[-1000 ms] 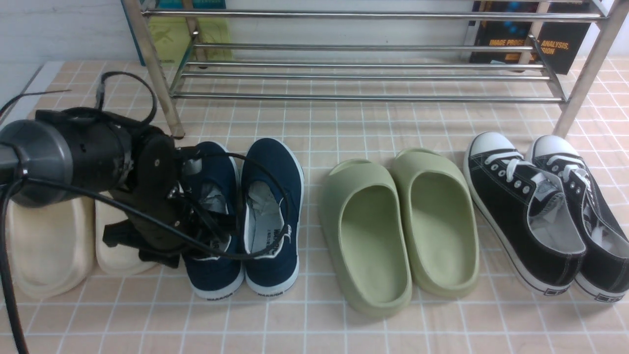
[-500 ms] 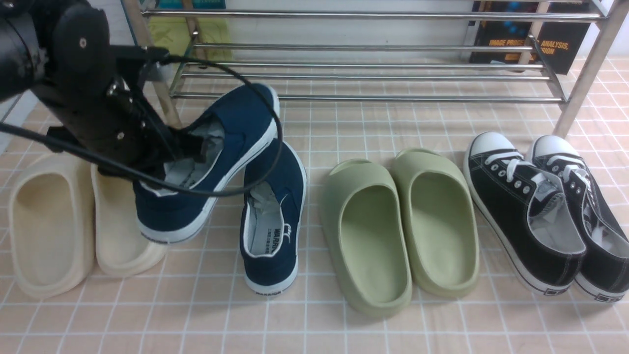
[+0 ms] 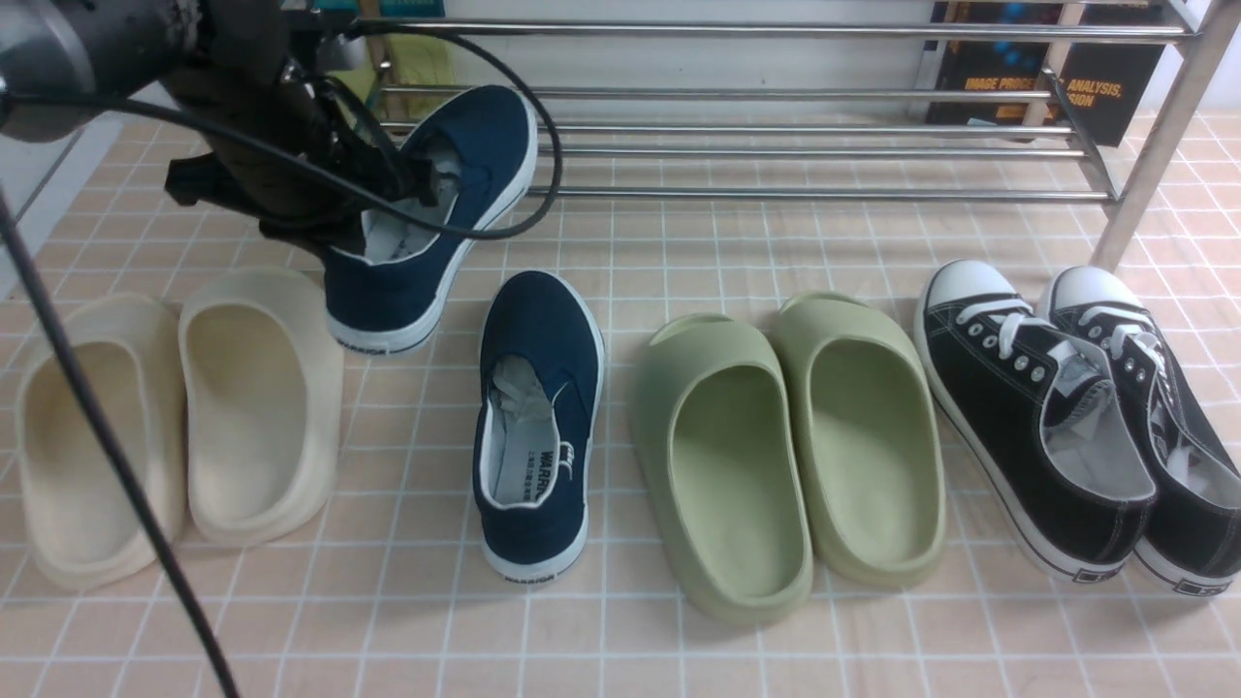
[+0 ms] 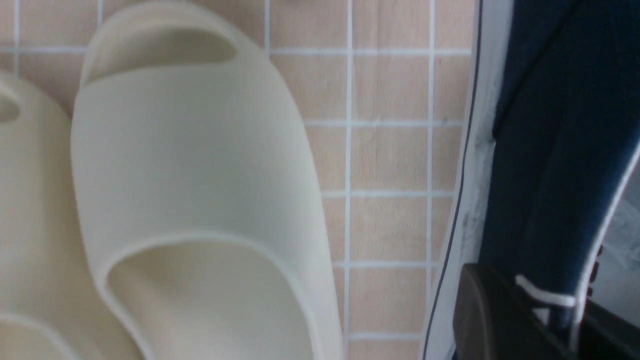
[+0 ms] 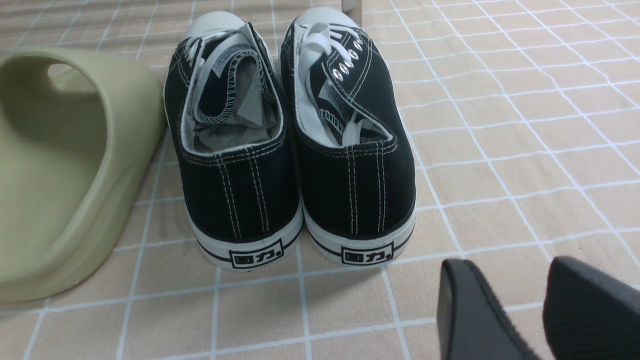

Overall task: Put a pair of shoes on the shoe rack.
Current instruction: Use the left arm to put a shoe into the shoe rack

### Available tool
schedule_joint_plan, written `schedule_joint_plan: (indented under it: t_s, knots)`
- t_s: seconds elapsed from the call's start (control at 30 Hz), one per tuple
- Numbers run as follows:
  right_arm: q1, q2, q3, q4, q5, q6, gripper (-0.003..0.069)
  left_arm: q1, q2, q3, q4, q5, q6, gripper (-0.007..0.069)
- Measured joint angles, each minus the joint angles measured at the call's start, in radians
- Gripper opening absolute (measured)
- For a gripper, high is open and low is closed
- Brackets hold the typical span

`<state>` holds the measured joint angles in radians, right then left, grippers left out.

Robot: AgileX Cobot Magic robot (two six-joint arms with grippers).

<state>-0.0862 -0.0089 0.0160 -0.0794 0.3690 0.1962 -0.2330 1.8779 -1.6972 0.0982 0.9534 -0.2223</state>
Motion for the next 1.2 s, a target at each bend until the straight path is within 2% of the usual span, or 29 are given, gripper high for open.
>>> schedule_joint_plan:
  t_s: [0.17,0.27,0.6,0.73,0.9,0.97,1.03,1.1,1.2]
  knots:
    - [0.000,0.000,0.000,0.000,0.000,0.000,0.0240,0.000,0.122,-0.140,0.028,-0.007,-0.050,0.0039]
    - [0.000,0.000,0.000,0.000,0.000,0.000,0.0240,0.000,0.227,-0.255,0.079,-0.028,-0.128,0.0039]
    - [0.000,0.000,0.000,0.000,0.000,0.000,0.0240,0.001,0.358,-0.428,0.109,-0.153,-0.185,0.0053]
    - [0.000,-0.001,0.000,0.000,0.000,0.000,0.0240,0.001,0.379,-0.437,0.111,-0.214,-0.200,0.0110]
    - [0.000,-0.001,0.000,0.000,0.000,0.000,0.0240,0.001,0.384,-0.441,0.122,-0.248,-0.202,0.0225]
    - [0.000,-0.001,0.000,0.000,0.000,0.000,0.0240,0.001,0.369,-0.442,0.137,-0.218,-0.192,0.0273]
    - [0.000,-0.001,0.000,0.000,0.000,0.000,0.0240,0.001,0.340,-0.442,0.146,-0.151,-0.171,0.0284]
    - [0.000,-0.001,0.000,0.000,0.000,0.000,0.0240,0.001,0.315,-0.442,0.153,-0.119,-0.153,0.0283]
    - [0.000,-0.001,0.000,0.000,0.000,0.000,0.0240,0.000,0.225,-0.443,0.170,0.019,-0.073,0.0243]
